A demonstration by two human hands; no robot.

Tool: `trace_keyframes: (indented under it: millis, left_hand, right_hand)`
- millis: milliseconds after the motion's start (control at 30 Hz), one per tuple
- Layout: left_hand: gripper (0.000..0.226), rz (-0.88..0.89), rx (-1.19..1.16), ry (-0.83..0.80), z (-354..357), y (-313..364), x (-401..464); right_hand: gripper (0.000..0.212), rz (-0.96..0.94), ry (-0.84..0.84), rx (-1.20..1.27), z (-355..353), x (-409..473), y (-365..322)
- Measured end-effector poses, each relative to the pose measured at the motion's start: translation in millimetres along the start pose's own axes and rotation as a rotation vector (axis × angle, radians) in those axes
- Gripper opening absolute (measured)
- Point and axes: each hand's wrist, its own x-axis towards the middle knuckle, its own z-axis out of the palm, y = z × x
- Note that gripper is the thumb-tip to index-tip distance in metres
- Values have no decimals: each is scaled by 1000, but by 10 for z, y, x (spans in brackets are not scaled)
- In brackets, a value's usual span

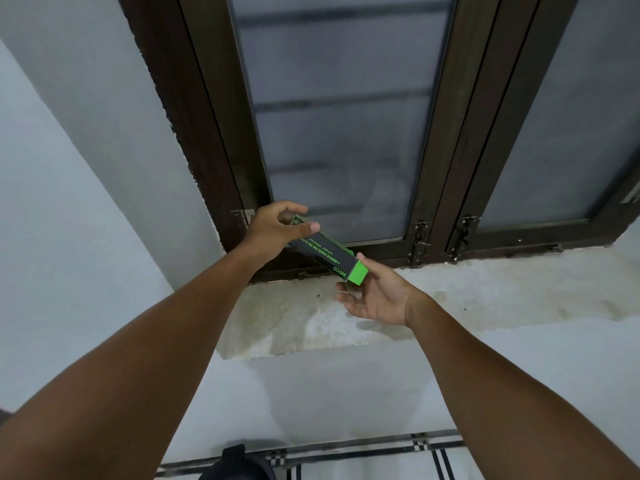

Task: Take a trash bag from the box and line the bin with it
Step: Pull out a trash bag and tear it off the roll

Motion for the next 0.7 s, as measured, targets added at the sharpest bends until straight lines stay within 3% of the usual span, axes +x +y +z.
trace_keyframes:
  millis: [167, 267, 333, 433, 533, 600, 700]
  left_hand:
    - [49, -48, 89, 5, -2, -197, -104]
    - [63, -73, 251, -43, 24, -401, -196]
    - [69, -70, 462, -160, 75, -539, -231]
    - [57, -10, 762, -316, 171, -699, -261]
    - [57, 57, 1080, -349, 241, -723, -322]
    - [68, 59, 1085, -332, 265, -711, -348]
    - [49, 110, 724, -86, 287, -621, -347]
  right_hand:
    - [43, -186, 456, -57, -67, 62, -105]
    - [34, -325, 687, -225, -147, 15, -127]
    - [29, -370, 697, -247, -173, -8, -109]
    - [19, -423, 666, -197, -137, -10, -74]
    - [11, -457, 554, -127, -33, 7, -60]
    - [13, -450, 500, -109, 43, 28, -82]
    - [13, -446, 478, -144, 133, 26, -154]
